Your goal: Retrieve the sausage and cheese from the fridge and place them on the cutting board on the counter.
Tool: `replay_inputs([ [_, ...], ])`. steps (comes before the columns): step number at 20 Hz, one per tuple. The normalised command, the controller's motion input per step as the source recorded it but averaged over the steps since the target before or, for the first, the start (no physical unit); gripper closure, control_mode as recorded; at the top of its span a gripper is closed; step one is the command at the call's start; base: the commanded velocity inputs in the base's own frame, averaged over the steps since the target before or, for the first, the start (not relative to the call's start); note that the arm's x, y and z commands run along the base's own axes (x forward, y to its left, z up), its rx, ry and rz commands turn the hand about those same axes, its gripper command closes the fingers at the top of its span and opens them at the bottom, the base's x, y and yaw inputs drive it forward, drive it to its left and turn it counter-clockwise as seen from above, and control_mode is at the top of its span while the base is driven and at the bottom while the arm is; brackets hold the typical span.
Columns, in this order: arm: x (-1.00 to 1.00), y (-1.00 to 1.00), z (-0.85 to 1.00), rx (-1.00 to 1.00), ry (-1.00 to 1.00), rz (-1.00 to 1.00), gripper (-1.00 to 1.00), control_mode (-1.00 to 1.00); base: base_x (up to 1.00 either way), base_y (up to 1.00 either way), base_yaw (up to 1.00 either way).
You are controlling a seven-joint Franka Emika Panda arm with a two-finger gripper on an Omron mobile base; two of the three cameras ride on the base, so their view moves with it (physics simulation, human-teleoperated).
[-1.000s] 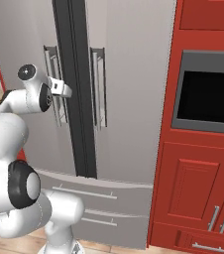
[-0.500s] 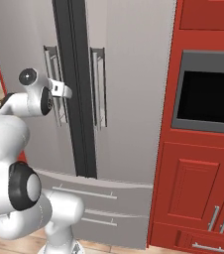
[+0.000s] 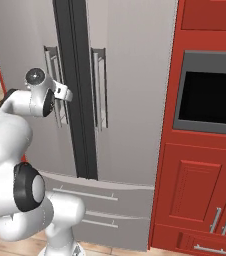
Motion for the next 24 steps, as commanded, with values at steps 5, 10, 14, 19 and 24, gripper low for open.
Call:
replay_inputs([
  [5,-0.08,0.40,0.07,0.00,0.00,0.08,1.00,-1.00,0.00,0.00,0.00],
  [10,-0.32,0.41,0.13,0.01,0.05,0.10,1.00,-1.00,0.00,0.00,0.00],
  [14,-0.41,0.42,0.17,0.02,0.13,0.07,1.00,-1.00,0.00,0.00,0.00],
  [19,-0.51,0.43,0.15,0.00,0.11,0.04,1.00,-1.00,0.00,0.00,0.00],
  [24,-0.58,0.44,0.11,0.00,0.10,0.00,1.00,-1.00,0.00,0.00,0.00],
])
